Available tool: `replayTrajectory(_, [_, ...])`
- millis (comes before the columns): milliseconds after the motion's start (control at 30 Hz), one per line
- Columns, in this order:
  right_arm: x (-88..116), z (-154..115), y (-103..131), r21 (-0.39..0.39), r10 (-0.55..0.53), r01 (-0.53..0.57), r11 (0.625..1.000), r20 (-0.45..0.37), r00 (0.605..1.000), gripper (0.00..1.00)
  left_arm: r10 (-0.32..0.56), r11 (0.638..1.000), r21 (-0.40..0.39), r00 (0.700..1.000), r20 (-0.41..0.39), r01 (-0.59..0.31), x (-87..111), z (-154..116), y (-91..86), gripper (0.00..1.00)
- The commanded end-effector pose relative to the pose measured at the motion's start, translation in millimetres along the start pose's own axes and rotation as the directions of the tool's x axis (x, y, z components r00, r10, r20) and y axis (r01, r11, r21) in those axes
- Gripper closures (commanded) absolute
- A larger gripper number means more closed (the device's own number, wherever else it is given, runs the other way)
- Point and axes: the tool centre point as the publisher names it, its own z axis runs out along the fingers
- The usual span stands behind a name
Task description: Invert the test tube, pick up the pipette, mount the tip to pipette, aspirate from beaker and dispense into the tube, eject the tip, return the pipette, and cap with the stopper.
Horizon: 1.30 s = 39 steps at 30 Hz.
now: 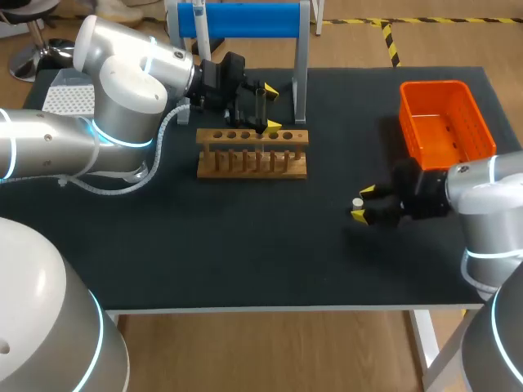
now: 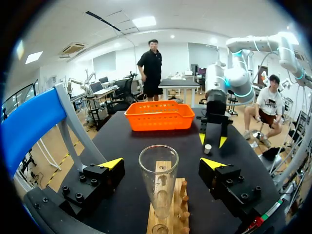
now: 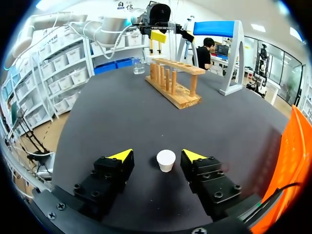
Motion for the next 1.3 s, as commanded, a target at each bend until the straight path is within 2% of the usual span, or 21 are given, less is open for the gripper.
replayTrajectory(33, [-0.4, 3.1, -0.7, 0.001, 0.000, 0.000, 1.000, 0.004, 1.000, 0.41, 0.002, 1.000, 0.002, 1.000, -0.005, -0.002, -1.5, 0.0, 1.0, 0.00])
replayTrajectory(167, [-0.6, 3.3, -0.7, 0.004, 0.001, -0.001, 1.000, 0.006, 1.000, 0.46, 0.002, 1.000, 0.002, 1.000, -0.005, -0.002, -1.5, 0.0, 1.0, 0.00])
replayTrajectory(400, [-1.0, 3.9, -0.9, 0.006, 0.002, -0.003, 1.000, 0.007, 1.000, 0.49, 0.002, 1.000, 0.002, 1.000, -0.005, -0.002, -1.5, 0.0, 1.0, 0.00])
replayTrajectory(1300, [-6.5, 6.7, 0.4, 0.016, -0.018, 0.017, 1.000, 0.025, 1.000, 0.51, 0.002, 1.000, 0.002, 1.000, -0.005, -0.002, -1.5, 0.0, 1.0, 0.00])
